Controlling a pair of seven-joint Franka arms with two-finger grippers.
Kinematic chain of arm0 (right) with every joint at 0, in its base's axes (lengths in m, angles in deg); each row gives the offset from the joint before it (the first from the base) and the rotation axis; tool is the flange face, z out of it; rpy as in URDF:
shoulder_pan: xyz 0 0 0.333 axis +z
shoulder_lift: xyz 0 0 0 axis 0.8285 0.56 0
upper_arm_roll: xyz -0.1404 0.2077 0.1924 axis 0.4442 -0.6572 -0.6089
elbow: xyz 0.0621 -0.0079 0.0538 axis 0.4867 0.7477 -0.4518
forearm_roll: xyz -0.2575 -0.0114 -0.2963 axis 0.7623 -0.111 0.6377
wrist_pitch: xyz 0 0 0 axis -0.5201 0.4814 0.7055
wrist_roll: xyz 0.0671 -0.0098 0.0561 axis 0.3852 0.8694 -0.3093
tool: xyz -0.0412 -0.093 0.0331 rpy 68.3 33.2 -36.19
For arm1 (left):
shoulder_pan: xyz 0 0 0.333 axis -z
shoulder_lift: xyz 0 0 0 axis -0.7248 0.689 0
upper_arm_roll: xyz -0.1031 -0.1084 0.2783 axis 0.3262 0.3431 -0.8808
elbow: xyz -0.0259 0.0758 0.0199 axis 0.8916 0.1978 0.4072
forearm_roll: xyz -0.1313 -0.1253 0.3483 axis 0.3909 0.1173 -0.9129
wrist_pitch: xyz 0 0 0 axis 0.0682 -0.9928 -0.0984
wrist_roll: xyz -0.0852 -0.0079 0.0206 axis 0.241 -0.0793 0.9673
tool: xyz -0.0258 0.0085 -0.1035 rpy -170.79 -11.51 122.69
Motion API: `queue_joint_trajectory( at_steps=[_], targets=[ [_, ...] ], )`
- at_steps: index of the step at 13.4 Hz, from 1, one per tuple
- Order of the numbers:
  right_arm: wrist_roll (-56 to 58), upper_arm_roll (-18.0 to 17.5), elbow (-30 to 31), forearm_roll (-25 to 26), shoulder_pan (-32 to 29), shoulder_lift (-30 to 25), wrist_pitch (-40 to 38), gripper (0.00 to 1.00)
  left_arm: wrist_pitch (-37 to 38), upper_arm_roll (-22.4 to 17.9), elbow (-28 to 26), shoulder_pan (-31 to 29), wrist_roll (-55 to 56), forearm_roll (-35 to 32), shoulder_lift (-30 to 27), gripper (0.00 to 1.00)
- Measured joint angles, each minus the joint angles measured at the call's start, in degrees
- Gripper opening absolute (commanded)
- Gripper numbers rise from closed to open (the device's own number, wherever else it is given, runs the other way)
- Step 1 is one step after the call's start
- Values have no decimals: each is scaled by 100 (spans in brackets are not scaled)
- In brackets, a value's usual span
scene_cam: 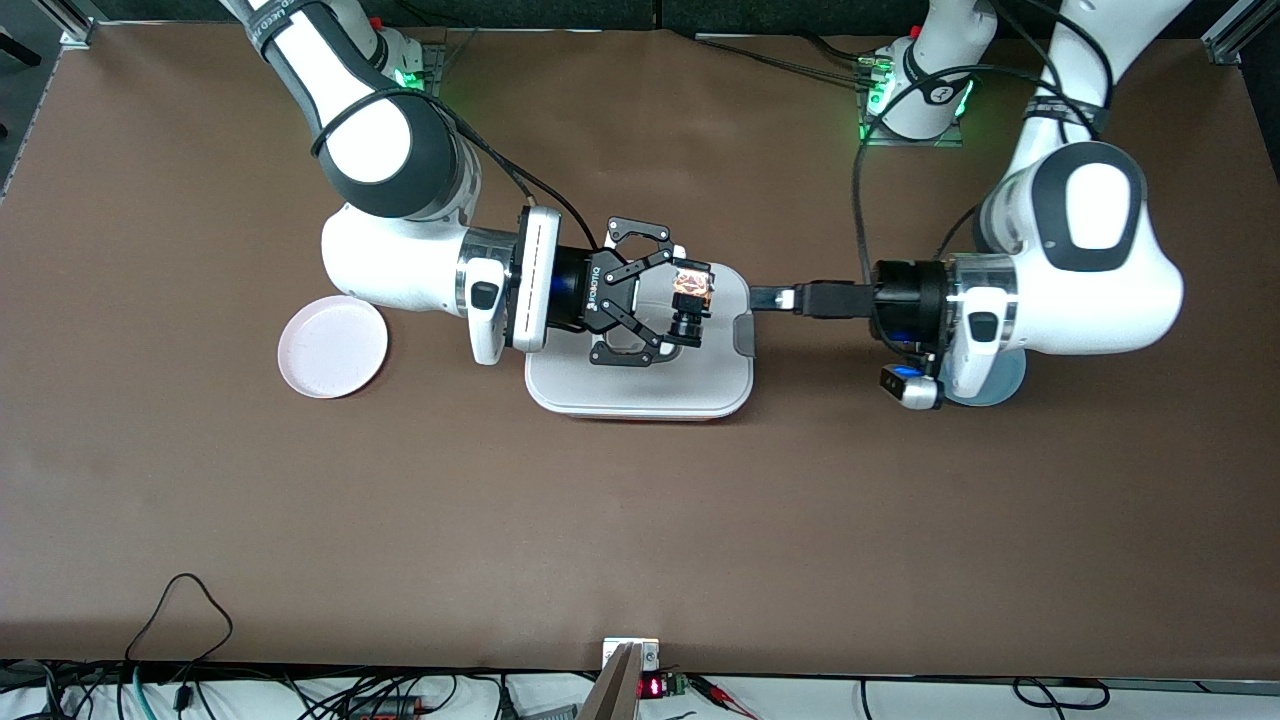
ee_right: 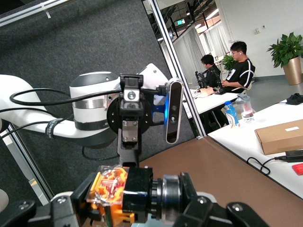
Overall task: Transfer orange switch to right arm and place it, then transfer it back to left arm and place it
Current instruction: 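Close the left gripper on the switch held by the right gripper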
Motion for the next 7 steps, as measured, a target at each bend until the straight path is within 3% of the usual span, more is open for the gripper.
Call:
queue_joint_trajectory(
  at_steps=[4, 7],
  targets=[
    [-4, 0, 0, 0, 1, 0, 3, 21, -528, 4, 1, 302, 3, 183, 6, 100],
    [-4, 3, 0, 0, 1, 0, 3, 21, -739, 7, 1, 498, 3, 333, 7, 90]
  ],
)
